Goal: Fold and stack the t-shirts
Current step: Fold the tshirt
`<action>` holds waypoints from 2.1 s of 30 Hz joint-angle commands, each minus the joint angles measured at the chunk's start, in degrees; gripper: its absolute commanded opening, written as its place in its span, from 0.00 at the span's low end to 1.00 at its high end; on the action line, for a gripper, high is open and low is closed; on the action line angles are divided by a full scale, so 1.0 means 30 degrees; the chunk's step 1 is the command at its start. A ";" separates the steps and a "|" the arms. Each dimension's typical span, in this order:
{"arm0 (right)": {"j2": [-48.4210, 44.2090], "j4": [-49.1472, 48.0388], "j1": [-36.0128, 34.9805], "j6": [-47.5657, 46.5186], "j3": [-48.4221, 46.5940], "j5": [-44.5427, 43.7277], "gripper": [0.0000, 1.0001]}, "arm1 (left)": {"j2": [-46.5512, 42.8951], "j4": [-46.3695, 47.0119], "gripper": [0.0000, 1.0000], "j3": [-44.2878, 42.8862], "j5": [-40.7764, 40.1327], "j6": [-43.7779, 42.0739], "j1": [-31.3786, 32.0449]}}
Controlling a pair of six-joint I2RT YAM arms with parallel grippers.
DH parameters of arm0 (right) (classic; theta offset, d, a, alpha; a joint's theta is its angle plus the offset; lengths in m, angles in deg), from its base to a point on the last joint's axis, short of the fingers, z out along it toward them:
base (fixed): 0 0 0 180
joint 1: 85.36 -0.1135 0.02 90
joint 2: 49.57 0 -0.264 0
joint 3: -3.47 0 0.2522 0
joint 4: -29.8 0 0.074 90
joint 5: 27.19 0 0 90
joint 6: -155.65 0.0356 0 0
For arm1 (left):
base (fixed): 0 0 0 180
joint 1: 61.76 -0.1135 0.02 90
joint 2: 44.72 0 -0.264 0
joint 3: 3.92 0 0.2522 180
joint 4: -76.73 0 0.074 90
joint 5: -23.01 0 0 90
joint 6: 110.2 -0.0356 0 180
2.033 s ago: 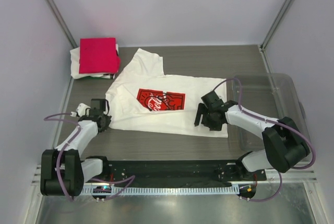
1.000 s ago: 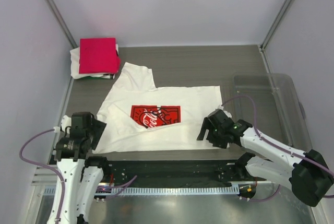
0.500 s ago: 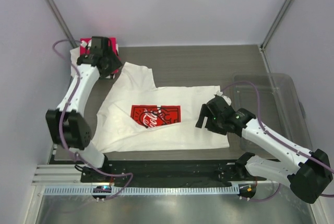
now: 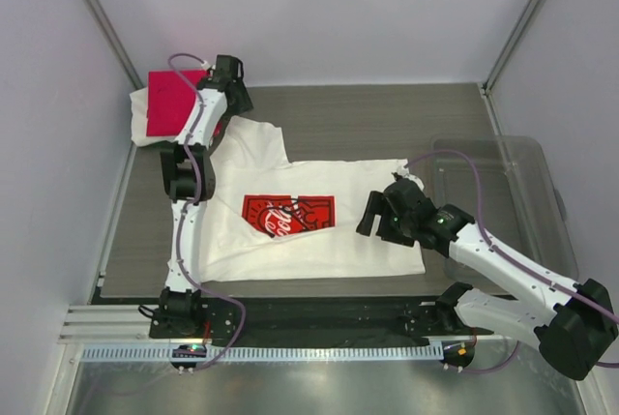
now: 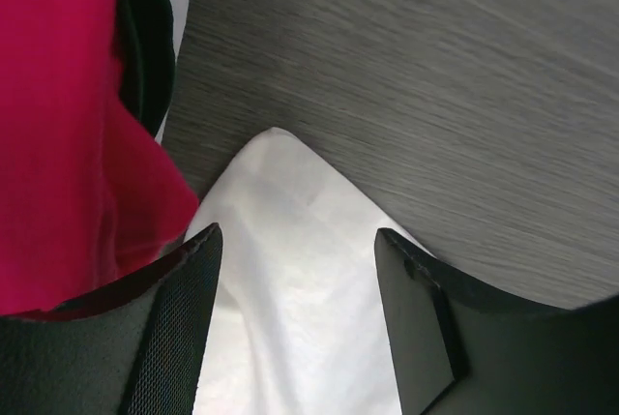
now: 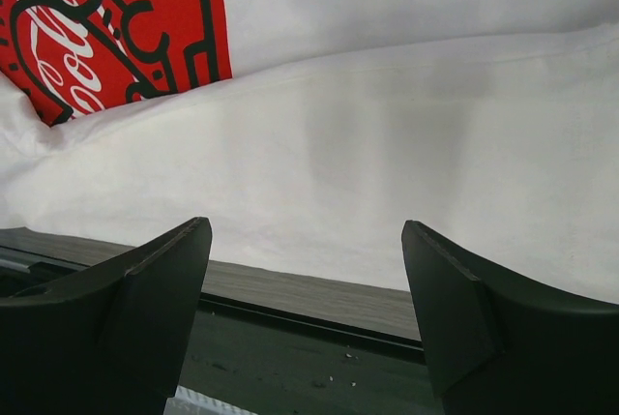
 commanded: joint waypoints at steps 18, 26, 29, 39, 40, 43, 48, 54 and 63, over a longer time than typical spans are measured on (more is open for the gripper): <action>0.0201 -0.1844 -0.0130 -0.0192 0.1002 0.1145 0.86 | 0.3540 0.2002 0.64 -0.1232 -0.1100 0.0011 -0.0261; 0.0553 -0.2167 -0.0130 -0.0134 0.1090 0.1175 0.86 | 0.3307 0.2352 0.19 -0.0590 -0.0162 0.0365 -0.0232; 0.0465 -0.2138 -0.0101 -0.0193 0.1061 0.0913 0.86 | 0.3104 0.2207 0.03 -0.0619 0.0190 0.0540 -0.0233; 0.2127 -0.1029 -0.0071 -0.1275 -0.2210 -0.1424 0.86 | -0.0550 0.1679 0.00 0.0843 0.0834 0.1096 -0.0232; 0.2540 -0.0763 0.0045 -0.1451 -0.2830 -0.1839 0.86 | -0.1023 0.1620 0.00 0.1513 0.0981 0.1184 -0.0232; 0.4736 0.0584 0.0688 -0.2299 -0.5379 -0.3100 0.86 | -0.3214 0.1415 0.00 0.3155 0.1684 0.1449 -0.0232; 0.7958 0.1085 0.4171 -0.3880 -0.9007 -0.3043 0.81 | -0.7145 0.1297 0.00 0.7929 0.1978 0.1566 -0.0232; 1.3085 0.1992 0.7101 -0.5172 -1.3753 -0.3571 0.77 | -1.1191 0.1999 0.00 1.2527 0.2504 0.1625 -0.0232; 2.0177 0.3193 0.8571 -0.5759 -1.9063 -0.3017 0.74 | -1.2336 0.2147 0.00 1.4380 0.3267 0.1478 -0.0203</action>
